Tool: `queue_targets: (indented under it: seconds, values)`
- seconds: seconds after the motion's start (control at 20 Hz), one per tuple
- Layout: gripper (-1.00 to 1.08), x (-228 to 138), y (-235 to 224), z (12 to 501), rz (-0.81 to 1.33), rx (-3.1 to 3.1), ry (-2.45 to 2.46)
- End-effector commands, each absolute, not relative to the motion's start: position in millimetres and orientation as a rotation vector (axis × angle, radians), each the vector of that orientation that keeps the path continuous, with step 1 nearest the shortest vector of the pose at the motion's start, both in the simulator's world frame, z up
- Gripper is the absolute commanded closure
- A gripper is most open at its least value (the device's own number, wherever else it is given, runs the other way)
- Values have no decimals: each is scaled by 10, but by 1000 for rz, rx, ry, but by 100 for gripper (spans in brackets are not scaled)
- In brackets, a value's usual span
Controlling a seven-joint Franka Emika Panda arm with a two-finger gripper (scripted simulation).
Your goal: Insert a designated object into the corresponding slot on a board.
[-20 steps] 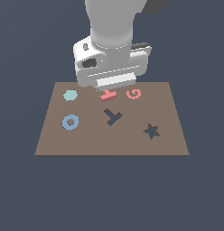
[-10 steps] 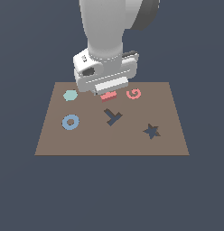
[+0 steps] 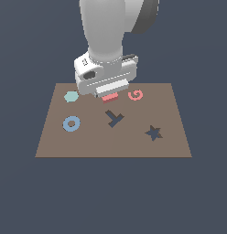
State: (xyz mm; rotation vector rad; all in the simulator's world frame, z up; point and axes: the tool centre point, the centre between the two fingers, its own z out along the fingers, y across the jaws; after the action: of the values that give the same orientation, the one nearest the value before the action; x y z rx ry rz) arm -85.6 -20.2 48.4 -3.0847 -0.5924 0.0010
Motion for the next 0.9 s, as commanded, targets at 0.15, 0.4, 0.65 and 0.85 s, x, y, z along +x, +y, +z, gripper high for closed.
queue_targets:
  seconds: [0.15,0.4,0.65,0.85]
  values:
    - [-92,-859,-203,346,0,-3084,-596]
    - [108,-860,-205,299,0,-3084,-596]
    - [108,-860,-205,299,0,-3084,-596]
    - [108,-860,-205,299,0,-3084,-596]
